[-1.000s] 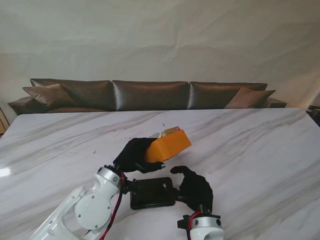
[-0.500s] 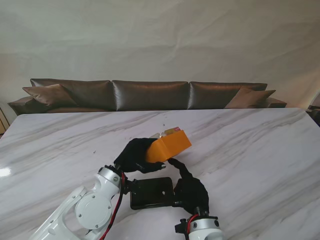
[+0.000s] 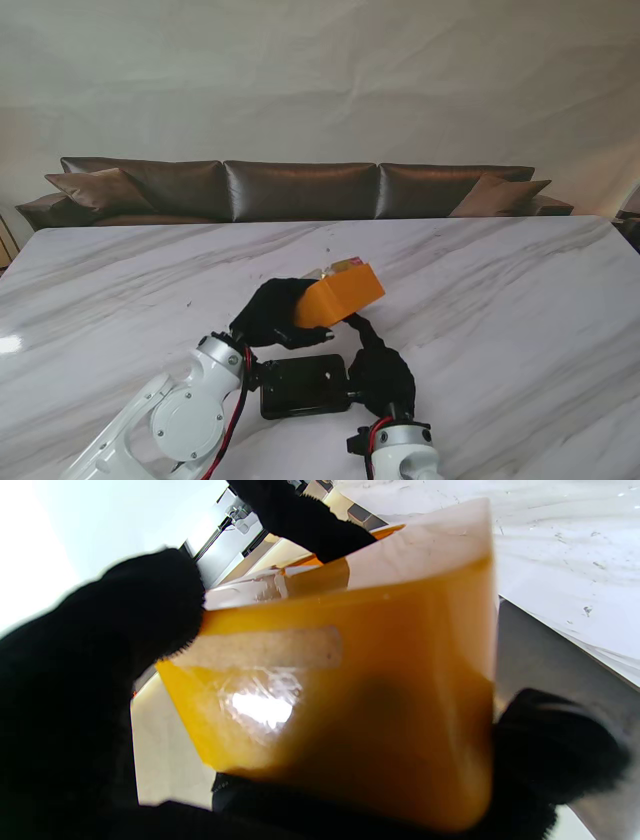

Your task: Refill a tissue box and feed the first sheet

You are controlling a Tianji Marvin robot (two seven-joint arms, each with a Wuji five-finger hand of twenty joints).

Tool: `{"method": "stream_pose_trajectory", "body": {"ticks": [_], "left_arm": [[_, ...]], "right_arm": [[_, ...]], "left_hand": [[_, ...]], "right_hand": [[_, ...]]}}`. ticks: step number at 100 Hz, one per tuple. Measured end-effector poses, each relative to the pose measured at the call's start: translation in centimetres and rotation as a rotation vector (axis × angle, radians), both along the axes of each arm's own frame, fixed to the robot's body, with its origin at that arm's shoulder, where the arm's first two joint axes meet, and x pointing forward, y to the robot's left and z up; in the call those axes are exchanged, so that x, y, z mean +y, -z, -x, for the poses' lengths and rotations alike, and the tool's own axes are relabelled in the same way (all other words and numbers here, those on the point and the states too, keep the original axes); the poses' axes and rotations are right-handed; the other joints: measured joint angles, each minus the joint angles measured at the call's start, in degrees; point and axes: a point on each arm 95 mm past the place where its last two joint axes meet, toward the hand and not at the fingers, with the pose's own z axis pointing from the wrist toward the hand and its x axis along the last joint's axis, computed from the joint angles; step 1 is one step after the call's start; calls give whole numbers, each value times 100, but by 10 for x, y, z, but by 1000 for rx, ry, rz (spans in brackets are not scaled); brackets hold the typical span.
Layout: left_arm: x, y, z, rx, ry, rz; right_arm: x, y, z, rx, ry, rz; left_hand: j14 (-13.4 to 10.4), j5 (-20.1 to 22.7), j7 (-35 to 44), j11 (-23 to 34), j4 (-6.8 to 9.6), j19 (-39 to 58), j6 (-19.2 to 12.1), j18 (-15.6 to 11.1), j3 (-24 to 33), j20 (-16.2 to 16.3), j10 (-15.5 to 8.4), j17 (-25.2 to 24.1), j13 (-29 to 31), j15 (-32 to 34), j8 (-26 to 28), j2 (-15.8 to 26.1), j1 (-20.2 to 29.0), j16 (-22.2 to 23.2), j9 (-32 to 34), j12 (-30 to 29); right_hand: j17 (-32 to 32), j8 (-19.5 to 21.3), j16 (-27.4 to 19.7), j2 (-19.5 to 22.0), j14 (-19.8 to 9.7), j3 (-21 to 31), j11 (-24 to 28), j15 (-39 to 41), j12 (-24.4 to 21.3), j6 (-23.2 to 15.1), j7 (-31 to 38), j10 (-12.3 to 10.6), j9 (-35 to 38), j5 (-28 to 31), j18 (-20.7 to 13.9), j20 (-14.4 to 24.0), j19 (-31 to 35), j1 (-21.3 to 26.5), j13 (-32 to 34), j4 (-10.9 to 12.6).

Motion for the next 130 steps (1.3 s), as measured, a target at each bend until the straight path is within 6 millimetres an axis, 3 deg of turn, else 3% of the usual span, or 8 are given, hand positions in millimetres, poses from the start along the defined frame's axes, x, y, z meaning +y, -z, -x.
{"method": "stream_pose_trajectory", "body": {"ticks": [44,54,73,84,94,116,130], "left_arm": [[-4,1,0,8,24,4],[-4,1,1,13,29,-2],[-3,5,2,29,26,-12],[-4,5,3,33,29,-11],[-5,5,3,33,31,-8],[-7,4,2,33,37,-9],[-7,4,2,34,39,-8]], "right_arm": [[-2,2,-6,9,19,20],[0,2,-8,16,5,16],[2,1,-8,-6,8,-9],[3,2,-7,-23,31,-17],[4,2,-7,-27,42,-22],[6,3,-8,-39,76,-36],[7,3,-8,-41,83,-42]], "left_hand": [[0,7,14,16,13,20,1,0,-1,-12,1,1,1,39,2,2,0,0,1,4],[0,7,18,63,13,23,21,0,-1,-12,1,16,54,58,2,2,0,0,3,4],[-2,7,88,150,13,24,139,0,-63,-15,1,99,152,190,15,2,-2,0,69,11],[-2,7,110,150,13,24,140,0,-63,-19,1,102,153,191,49,2,-5,0,71,13],[-3,7,115,150,14,24,141,0,-63,-23,1,105,154,193,65,2,-5,0,74,27],[-3,7,168,151,15,24,141,0,-63,-64,1,111,154,194,91,3,-5,0,77,44],[-3,7,207,155,15,24,141,0,-63,-74,1,114,154,194,139,3,-5,0,79,48]], "right_hand": [[55,-71,49,0,-6,0,0,0,0,0,-36,0,0,100,-3,0,0,-43,0,0],[56,-31,53,236,-6,0,0,3,0,9,134,0,6,548,-3,0,0,-113,0,0],[57,239,55,815,3,-354,0,10,-1,158,485,8,180,2194,3,-2,0,-263,0,-7],[60,240,55,794,5,-417,0,11,-1,159,740,8,182,2318,5,-3,0,-165,0,-344],[100,632,67,675,5,-546,0,18,-1,159,766,8,184,2318,5,-4,0,-52,0,-491],[220,1939,122,675,5,-594,0,105,-1,22,767,8,245,2318,5,-4,0,-32,0,-525],[247,2483,125,675,1,-618,47,151,-1,21,767,4,245,2239,5,-61,0,-12,0,-549]]}}
